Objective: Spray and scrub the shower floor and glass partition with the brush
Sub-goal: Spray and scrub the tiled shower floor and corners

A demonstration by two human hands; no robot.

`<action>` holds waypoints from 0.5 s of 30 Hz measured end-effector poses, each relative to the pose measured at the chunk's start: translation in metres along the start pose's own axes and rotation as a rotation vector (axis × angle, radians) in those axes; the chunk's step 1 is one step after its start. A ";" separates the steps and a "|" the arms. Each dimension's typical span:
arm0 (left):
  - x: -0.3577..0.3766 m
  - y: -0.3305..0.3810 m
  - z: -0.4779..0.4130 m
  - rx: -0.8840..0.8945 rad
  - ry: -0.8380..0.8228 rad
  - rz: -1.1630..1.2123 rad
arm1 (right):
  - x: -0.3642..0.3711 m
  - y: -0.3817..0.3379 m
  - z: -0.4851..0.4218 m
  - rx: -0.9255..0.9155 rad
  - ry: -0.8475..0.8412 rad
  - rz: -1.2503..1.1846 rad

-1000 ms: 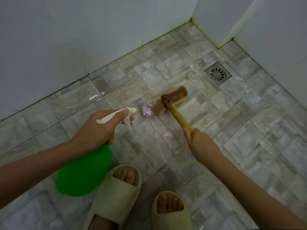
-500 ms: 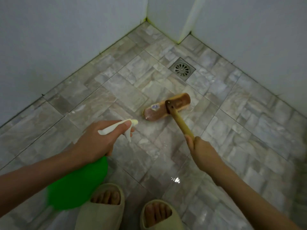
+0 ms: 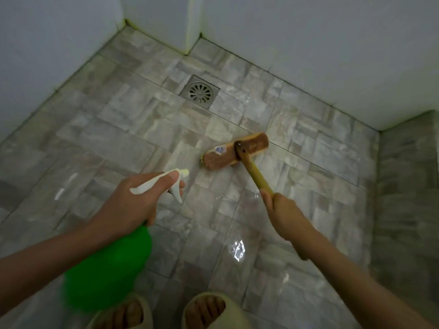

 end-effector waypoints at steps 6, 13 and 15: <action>0.033 0.020 -0.010 0.022 -0.058 -0.020 | -0.007 0.119 0.146 0.290 -0.065 0.097; 0.078 0.028 -0.023 0.053 -0.238 -0.157 | -0.017 0.087 0.034 0.221 0.037 0.001; 0.092 0.031 -0.025 0.080 -0.282 -0.200 | -0.018 0.113 0.056 0.265 0.027 -0.012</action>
Point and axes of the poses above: each hand's wrist, its own z-axis away from the middle knuckle, its own x-axis out of the palm, y = z × x, the point moved 8 cm from there along -z, towards the middle knuckle, and after that the axes turned 9 degrees about y, right-handed, at the moved point
